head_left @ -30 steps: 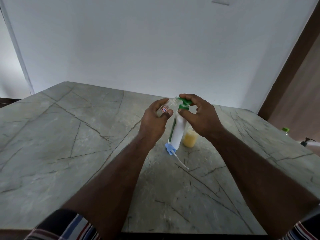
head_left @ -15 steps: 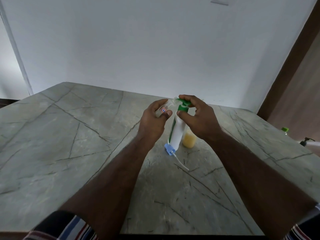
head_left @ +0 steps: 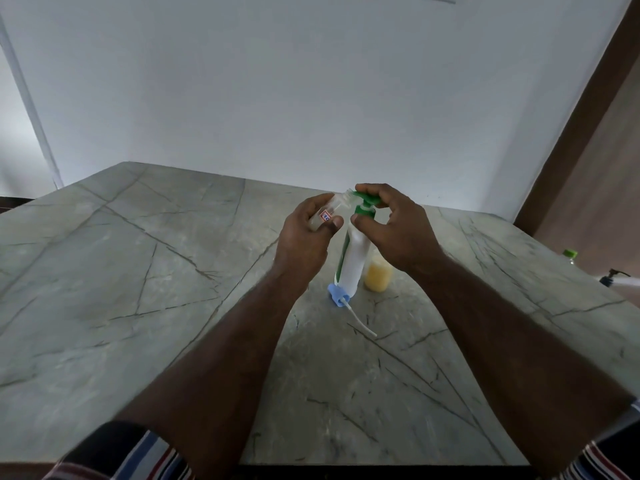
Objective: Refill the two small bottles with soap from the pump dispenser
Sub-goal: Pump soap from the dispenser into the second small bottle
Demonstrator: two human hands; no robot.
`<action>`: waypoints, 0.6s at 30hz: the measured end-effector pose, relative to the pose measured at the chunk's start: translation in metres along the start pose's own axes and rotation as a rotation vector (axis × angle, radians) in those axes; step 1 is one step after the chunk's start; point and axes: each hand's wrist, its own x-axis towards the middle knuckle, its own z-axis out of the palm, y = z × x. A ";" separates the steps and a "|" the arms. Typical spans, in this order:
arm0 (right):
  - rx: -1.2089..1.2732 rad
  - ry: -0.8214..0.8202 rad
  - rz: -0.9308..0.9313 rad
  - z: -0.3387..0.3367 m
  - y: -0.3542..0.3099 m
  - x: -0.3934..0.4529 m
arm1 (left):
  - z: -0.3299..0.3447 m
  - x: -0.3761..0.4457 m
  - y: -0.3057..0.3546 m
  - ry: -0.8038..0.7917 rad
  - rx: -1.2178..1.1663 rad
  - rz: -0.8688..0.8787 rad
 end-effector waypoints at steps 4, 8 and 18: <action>-0.016 0.000 0.001 0.002 0.003 -0.001 | -0.001 0.000 -0.001 -0.003 0.007 -0.002; -0.032 -0.029 0.007 -0.005 -0.001 0.004 | -0.001 -0.001 0.000 -0.007 0.002 0.005; -0.035 0.040 -0.023 0.002 -0.002 0.005 | -0.001 -0.001 0.001 -0.010 -0.027 0.020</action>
